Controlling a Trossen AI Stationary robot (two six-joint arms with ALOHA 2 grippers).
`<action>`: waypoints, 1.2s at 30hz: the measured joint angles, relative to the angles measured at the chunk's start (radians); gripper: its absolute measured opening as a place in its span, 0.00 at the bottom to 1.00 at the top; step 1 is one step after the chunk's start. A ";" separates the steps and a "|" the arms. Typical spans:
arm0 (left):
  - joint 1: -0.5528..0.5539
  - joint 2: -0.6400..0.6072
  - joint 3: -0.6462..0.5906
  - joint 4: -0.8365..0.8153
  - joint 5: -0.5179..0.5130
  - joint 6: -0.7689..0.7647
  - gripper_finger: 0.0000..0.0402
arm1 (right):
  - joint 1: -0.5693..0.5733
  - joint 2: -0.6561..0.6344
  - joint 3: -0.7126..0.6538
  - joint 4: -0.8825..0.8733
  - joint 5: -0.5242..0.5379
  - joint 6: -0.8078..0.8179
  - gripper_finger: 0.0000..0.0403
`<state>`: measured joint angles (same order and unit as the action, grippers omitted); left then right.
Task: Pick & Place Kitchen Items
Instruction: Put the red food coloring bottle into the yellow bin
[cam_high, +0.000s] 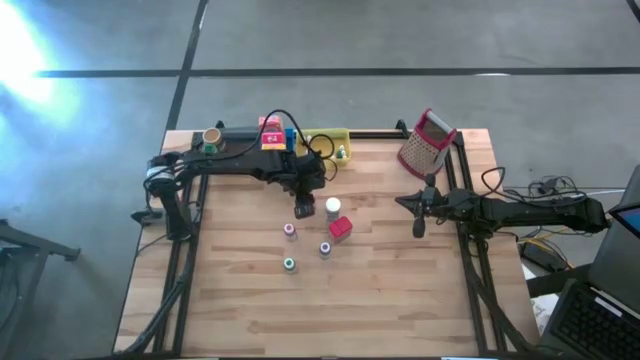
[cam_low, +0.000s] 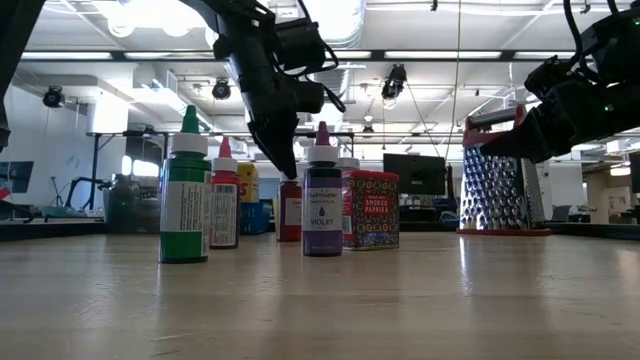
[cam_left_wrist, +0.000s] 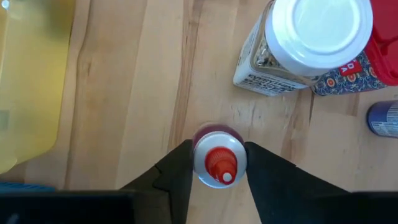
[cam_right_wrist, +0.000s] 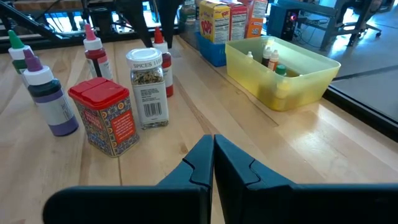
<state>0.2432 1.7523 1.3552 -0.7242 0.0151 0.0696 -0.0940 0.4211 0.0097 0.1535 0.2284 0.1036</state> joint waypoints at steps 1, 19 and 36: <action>0.000 0.000 0.000 0.000 0.000 0.000 0.36 | 0.000 0.000 0.000 0.000 0.000 0.000 0.02; 0.000 0.000 0.006 -0.014 0.003 0.045 0.30 | 0.000 0.000 0.000 0.000 0.000 0.000 0.02; 0.005 0.000 0.057 -0.020 -0.016 0.076 0.30 | 0.000 0.000 0.000 0.000 0.000 0.000 0.02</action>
<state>0.2478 1.7523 1.4123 -0.7444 -0.0005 0.1455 -0.0944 0.4212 0.0097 0.1535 0.2284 0.1037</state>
